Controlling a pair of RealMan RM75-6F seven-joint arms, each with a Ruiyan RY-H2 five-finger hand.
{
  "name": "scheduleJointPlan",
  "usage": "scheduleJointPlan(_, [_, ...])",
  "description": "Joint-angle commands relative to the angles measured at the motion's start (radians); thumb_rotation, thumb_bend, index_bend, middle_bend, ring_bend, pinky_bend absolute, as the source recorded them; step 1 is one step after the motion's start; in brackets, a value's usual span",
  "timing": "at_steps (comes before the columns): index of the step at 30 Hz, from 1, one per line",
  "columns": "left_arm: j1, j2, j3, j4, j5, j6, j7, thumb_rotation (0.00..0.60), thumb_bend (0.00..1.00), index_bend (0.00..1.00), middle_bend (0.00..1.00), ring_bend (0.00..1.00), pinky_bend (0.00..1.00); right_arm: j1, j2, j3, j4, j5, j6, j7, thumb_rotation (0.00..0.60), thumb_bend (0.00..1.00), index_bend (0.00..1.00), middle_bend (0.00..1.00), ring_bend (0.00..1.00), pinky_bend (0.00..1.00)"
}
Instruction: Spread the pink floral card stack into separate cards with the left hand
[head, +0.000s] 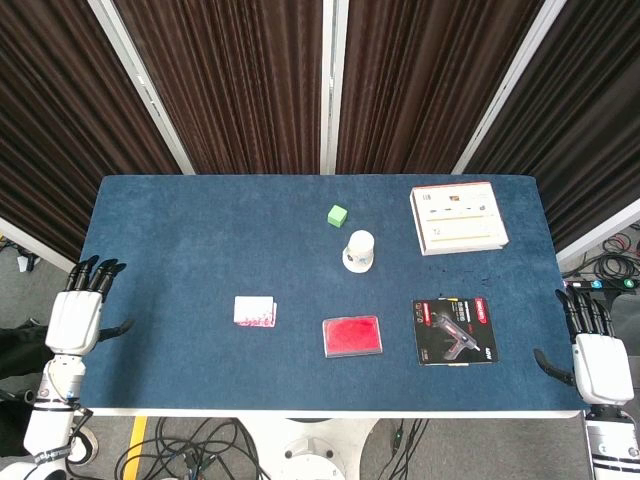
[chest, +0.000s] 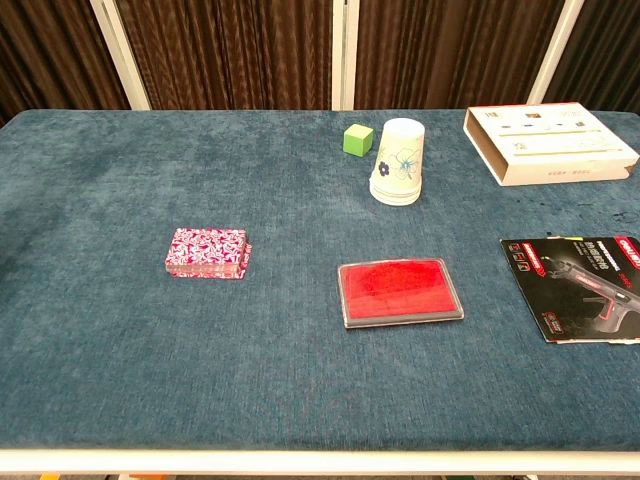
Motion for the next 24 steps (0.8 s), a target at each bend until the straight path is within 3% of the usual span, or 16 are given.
scheduleJointPlan(1, [0.001,-0.001,0.001,0.001,0.0,0.0,-0.001,0.6,0.06,0.19,0.13,0.05,0.11,-0.001,-0.001,0.0,0.002,0.002,0.0,0.002,0.6,0.15,0.0,0.0,0.0,0.0])
scheduleJointPlan(24, [-0.024,0.027,0.012,-0.054,-0.012,-0.073,-0.012,0.6,0.06,0.19,0.13,0.05,0.11,-0.003,-0.004,-0.004,-0.002,-0.002,0.002,0.004,0.6,0.15,0.0,0.0,0.0,0.0])
